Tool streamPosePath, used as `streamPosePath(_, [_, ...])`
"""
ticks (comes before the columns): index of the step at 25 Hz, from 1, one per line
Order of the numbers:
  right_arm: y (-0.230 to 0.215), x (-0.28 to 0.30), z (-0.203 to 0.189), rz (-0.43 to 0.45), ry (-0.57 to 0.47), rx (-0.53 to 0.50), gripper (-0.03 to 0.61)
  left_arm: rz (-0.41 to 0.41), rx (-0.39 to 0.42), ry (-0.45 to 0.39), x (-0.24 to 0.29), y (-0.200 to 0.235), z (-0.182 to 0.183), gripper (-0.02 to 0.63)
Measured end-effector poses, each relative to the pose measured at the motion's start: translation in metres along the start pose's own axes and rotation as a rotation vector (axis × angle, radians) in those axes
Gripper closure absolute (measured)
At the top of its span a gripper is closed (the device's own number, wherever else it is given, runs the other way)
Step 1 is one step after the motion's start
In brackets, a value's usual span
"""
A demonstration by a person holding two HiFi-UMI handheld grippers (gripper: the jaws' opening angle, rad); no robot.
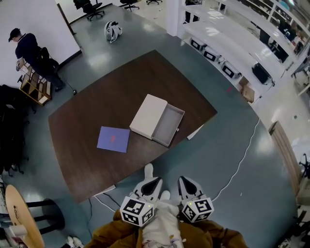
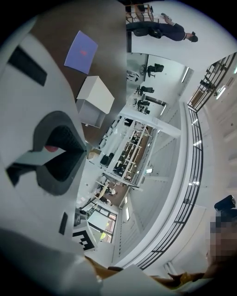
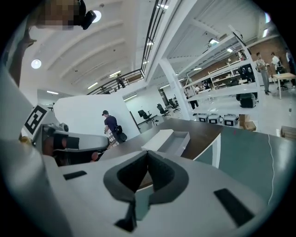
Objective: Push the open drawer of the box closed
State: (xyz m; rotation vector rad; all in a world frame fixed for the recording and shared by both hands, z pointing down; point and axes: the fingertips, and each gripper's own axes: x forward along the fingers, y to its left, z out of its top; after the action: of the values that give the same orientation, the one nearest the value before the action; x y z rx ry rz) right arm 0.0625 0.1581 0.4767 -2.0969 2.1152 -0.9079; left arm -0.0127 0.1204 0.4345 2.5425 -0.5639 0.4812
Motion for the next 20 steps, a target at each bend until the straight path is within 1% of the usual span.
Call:
streamPosePath(3, [-0.008, 0.024, 0.016, -0.035, 0.007, -0.037, 0.572, -0.006, 0.079, -0.003, 0.014, 0.019, 0.019, 0.607])
streamPosePath(4, [-0.010, 0.033, 0.022, -0.045, 0.006, -0.043, 0.572, -0.019, 0.085, -0.005, 0.020, 0.025, 0.026, 0.607])
streamPosePath(7, [-0.008, 0.062, 0.035, -0.068, 0.012, -0.041, 0.572, -0.057, 0.049, 0.009, 0.034, 0.050, 0.042, 0.607])
streamPosePath(10, [-0.002, 0.090, 0.047, -0.097, 0.031, -0.047, 0.572, -0.089, 0.052, 0.026, 0.040, 0.076, 0.058, 0.607])
streamPosePath(14, [-0.004, 0.126, 0.059, -0.138, 0.046, -0.043, 0.572, -0.133, 0.044, 0.046, 0.056, 0.106, 0.073, 0.607])
streamPosePath(17, [0.002, 0.145, 0.061, -0.161, 0.070, -0.044, 0.572, -0.164, 0.041, 0.068, 0.064, 0.122, 0.077, 0.607])
streamPosePath(20, [0.012, 0.161, 0.059, -0.163, 0.083, -0.061, 0.572, -0.204, 0.059, 0.089, 0.073, 0.131, 0.073, 0.607])
